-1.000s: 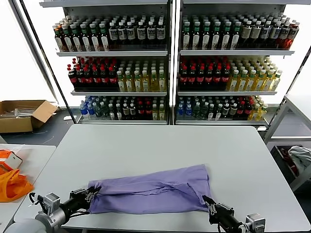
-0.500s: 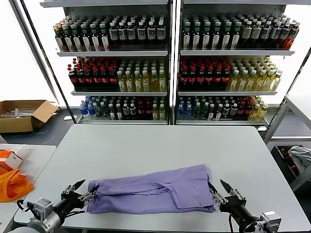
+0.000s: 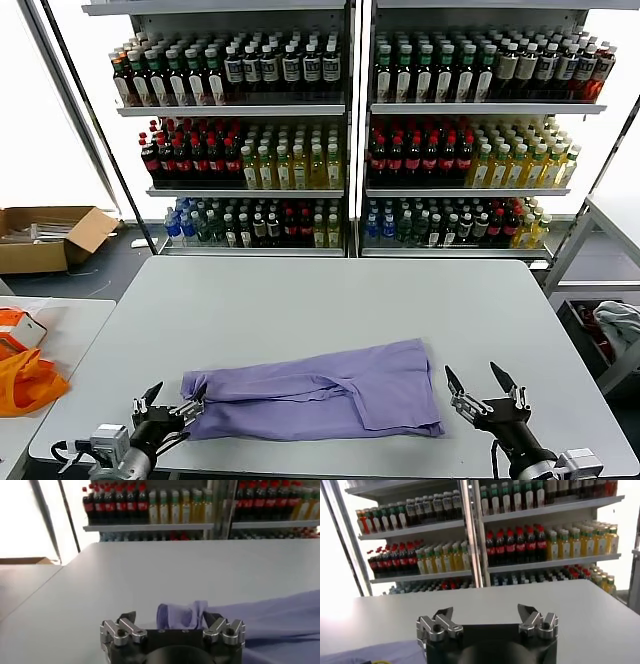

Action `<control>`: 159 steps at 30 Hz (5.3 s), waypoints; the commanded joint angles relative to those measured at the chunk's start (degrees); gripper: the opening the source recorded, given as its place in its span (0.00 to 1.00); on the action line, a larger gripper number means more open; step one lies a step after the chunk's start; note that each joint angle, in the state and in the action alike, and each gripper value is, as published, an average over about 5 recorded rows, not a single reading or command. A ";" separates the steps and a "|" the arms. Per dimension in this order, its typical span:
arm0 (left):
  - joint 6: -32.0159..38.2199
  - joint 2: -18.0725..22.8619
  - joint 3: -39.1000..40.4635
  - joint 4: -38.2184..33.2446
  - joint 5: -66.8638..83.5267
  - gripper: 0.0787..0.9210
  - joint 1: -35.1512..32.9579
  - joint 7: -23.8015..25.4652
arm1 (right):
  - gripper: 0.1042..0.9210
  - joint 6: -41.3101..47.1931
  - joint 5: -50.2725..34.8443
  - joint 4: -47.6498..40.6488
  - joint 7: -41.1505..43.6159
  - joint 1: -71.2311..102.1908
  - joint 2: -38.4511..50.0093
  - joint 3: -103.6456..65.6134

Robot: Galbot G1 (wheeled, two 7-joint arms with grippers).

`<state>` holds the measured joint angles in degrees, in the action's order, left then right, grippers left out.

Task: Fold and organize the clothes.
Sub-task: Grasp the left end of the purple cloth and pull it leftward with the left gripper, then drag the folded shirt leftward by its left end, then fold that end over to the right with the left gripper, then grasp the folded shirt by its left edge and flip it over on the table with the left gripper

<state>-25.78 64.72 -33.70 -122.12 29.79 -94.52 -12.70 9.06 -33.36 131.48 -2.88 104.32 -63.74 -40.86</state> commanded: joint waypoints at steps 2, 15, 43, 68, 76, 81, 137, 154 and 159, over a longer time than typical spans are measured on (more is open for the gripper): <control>-0.10 6.97 4.49 2.26 -0.37 0.83 1.64 -8.60 | 0.88 -2.42 0.11 -0.86 0.81 0.74 -0.89 -1.54; 0.82 7.85 5.53 3.42 0.63 0.39 1.14 -8.33 | 0.88 -2.08 -0.25 -0.13 0.54 0.41 -1.36 -0.37; 16.02 -19.98 -21.09 19.06 -3.41 0.03 5.40 17.64 | 0.88 -1.72 -1.51 1.19 0.31 1.19 -0.51 -1.72; 3.92 -13.94 11.50 -1.95 -5.38 0.03 15.81 12.92 | 0.88 -1.58 -0.93 1.03 0.37 1.61 -1.82 -1.25; 3.58 -9.60 17.76 0.57 -9.78 0.03 15.33 13.76 | 0.88 -1.33 -0.26 0.15 0.29 0.45 -2.59 0.11; 3.51 -6.44 21.01 3.06 -12.34 0.03 16.26 13.42 | 0.88 -1.21 0.30 0.05 0.28 0.25 -2.92 0.80; -7.24 -6.69 3.93 12.66 19.26 0.88 16.66 0.30 | 0.88 -0.84 1.53 -0.57 0.30 -2.01 -2.65 3.75; -7.29 -4.05 7.02 10.75 18.84 0.68 14.63 -0.20 | 0.88 -1.13 0.96 -0.51 0.40 -1.67 -2.68 3.10; -7.08 -2.24 6.48 10.39 18.84 0.50 14.20 -0.64 | 0.88 -1.14 0.81 -0.65 0.33 -2.13 -2.58 3.17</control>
<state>-32.67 60.60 -27.68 -111.48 48.00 -79.30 -12.70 7.96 -32.50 130.89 -2.52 102.30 -66.29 -37.69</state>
